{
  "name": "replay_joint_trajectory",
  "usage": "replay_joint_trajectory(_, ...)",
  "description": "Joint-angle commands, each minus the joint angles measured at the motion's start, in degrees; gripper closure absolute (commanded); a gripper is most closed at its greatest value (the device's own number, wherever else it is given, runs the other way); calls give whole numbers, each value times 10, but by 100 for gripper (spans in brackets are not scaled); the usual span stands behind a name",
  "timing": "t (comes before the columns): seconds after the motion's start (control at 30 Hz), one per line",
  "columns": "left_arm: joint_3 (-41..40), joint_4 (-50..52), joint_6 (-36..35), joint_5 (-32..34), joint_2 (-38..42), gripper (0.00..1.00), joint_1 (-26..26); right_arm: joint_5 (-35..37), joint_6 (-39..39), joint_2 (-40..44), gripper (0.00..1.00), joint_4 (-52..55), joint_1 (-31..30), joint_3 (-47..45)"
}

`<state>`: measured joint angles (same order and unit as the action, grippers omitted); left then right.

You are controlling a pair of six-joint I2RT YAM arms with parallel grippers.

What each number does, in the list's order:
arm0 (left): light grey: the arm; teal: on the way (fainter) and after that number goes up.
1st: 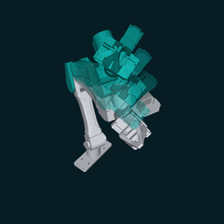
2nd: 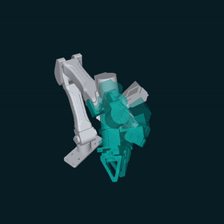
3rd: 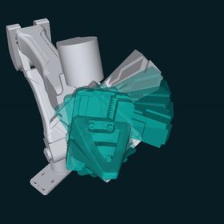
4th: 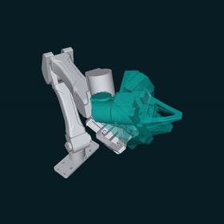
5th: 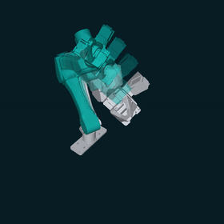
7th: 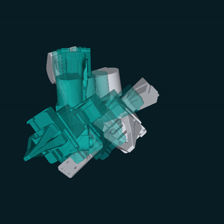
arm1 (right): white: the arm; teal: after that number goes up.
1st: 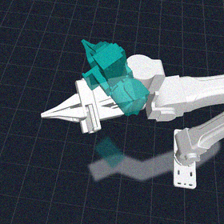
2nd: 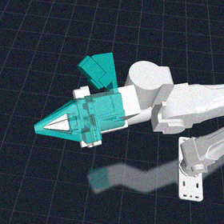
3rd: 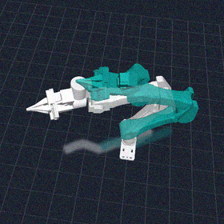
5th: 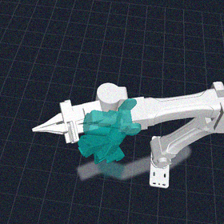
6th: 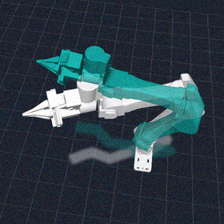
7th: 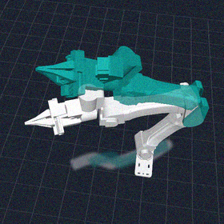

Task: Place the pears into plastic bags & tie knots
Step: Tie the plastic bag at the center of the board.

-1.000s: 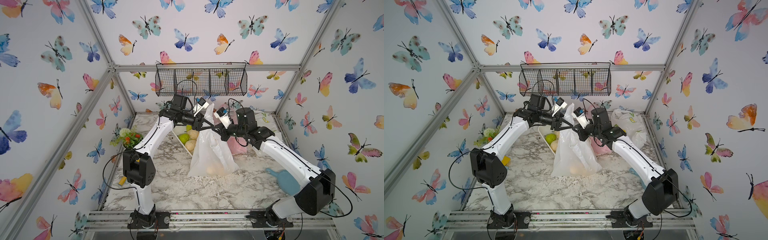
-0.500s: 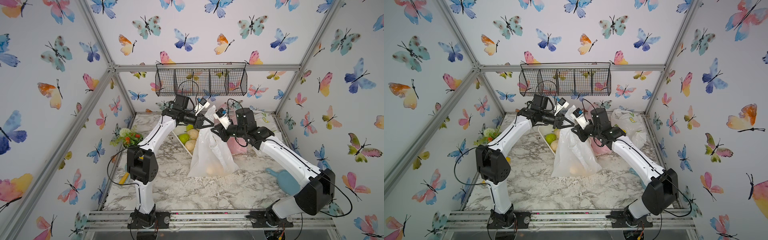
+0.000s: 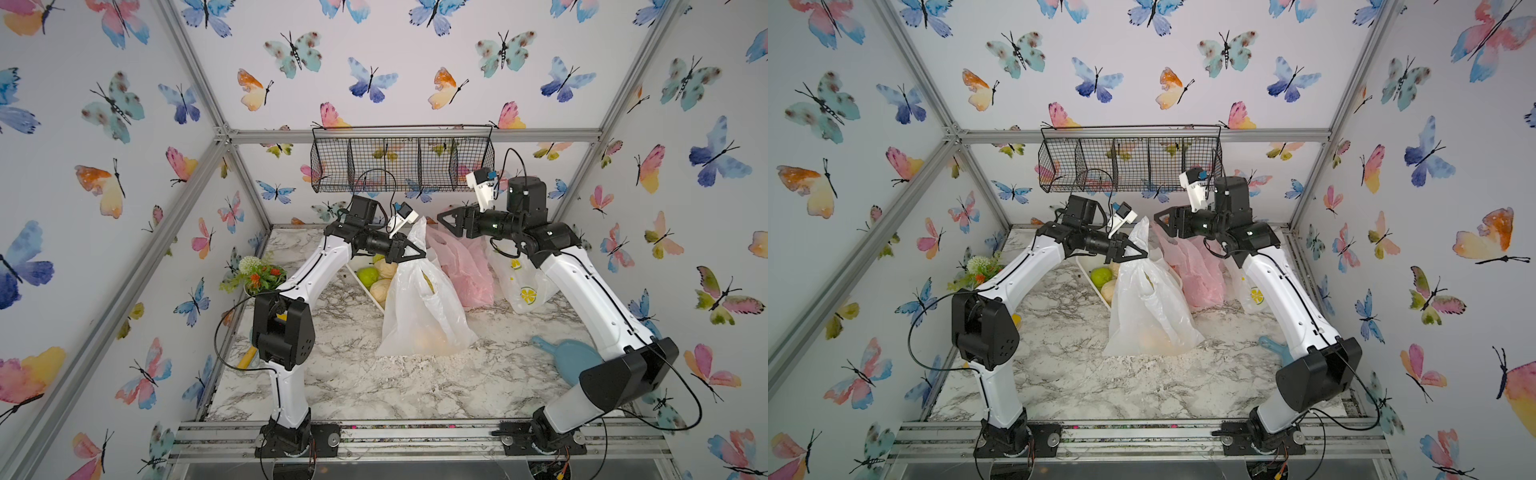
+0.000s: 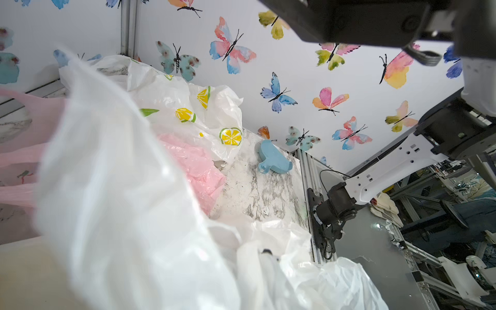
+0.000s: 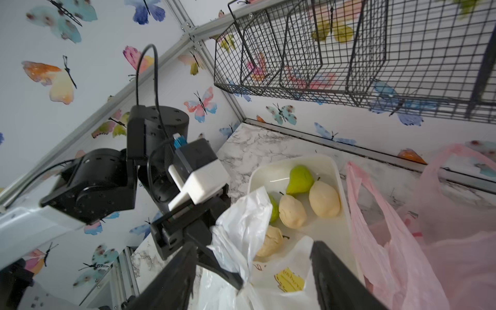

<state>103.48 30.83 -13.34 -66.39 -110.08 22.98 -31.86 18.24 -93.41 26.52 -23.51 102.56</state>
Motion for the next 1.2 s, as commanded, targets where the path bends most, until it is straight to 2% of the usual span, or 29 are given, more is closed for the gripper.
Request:
replay_joint_trajectory(0.0, 2, -5, -17, -12, 25, 84, 2, -34, 57, -50, 27, 59, -5, 37)
replay_joint_trajectory(0.2, 6, -5, -13, -6, 24, 84, 7, -44, 54, -89, 29, 52, -5, 53)
replay_joint_trajectory(0.6, 8, -3, -11, 3, 23, 84, 11, -108, 103, -157, 34, 1, -18, 90)
replay_joint_trajectory(0.67, 7, -2, -12, 4, 24, 84, 11, -114, 114, -161, 38, -14, -18, 89)
replay_joint_trajectory(0.8, 7, 12, -19, 19, 24, 84, 11, -97, 115, -138, 71, -43, -17, 66)
replay_joint_trajectory(0.87, 3, 18, -20, 25, 25, 82, 8, -87, 107, -109, 82, -65, -14, 33)
replay_joint_trajectory(1.0, -20, 1, -5, 25, 36, 76, -1, -77, 105, -48, 89, -114, -3, -47)
replay_joint_trajectory(1.17, -24, -19, 13, 5, 42, 76, -1, -71, 96, -27, 94, -119, 1, -78)
